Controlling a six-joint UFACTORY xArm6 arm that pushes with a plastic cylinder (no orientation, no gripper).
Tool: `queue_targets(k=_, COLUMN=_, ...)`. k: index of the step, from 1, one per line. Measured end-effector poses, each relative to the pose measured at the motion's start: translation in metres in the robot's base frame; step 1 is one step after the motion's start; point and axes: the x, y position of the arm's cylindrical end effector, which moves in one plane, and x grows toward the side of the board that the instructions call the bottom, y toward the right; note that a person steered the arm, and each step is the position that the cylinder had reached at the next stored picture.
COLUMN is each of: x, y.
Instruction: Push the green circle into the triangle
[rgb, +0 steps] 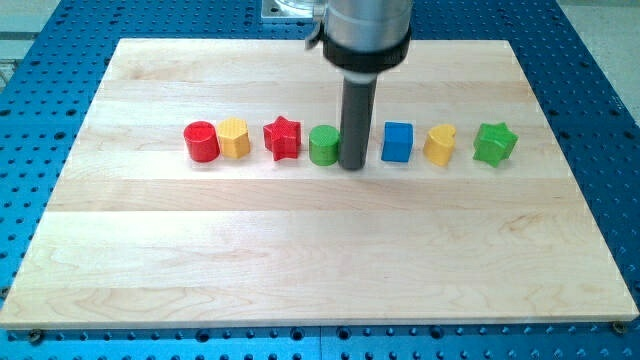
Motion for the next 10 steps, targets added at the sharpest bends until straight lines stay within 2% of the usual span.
queue_targets(k=1, x=0.012, y=-0.041)
queue_targets(k=2, x=-0.059, y=-0.048)
queue_targets(k=3, x=-0.106, y=-0.023)
queue_targets(k=4, x=-0.083, y=-0.030)
queue_targets(k=5, x=-0.032, y=-0.053)
queue_targets(k=6, x=-0.028, y=-0.024)
queue_targets(k=7, x=-0.081, y=0.017)
queue_targets(k=8, x=-0.133, y=0.027)
queue_targets(k=10, x=-0.181, y=0.036)
